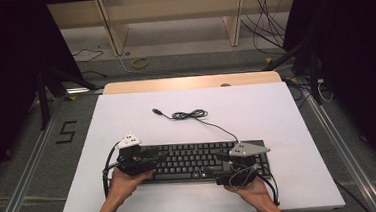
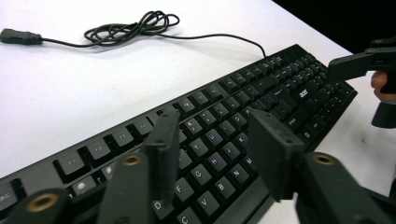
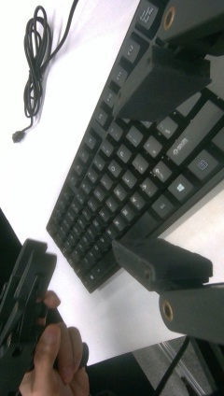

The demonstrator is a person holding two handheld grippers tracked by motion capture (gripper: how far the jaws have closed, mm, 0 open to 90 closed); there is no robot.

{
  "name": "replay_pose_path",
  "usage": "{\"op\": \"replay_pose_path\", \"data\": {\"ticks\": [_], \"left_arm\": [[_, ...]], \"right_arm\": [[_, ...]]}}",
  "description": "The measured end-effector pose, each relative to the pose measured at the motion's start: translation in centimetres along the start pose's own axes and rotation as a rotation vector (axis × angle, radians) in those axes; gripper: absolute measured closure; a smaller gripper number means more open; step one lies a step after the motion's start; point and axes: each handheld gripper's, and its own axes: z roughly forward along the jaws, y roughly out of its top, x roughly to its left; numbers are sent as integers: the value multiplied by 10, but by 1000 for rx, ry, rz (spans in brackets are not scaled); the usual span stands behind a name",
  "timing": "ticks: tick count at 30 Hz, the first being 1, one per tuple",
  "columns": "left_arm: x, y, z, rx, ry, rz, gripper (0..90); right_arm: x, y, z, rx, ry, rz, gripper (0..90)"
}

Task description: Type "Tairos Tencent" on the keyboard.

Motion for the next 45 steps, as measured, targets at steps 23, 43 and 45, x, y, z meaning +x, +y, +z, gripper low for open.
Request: {"op": "replay_pose_path", "data": {"ticks": [23, 43, 45], "left_arm": [[-12, -40, -30, -83, -15, 42, 270], [-14, -49, -34, -103, -10, 25, 247], [-14, -48, -34, -102, -10, 27, 246]], "right_arm": [[-5, -16, -27, -46, -19, 0, 302], [-8, -30, -42, -68, -46, -2, 297], [-7, -30, -42, -66, -45, -1, 297]]}}
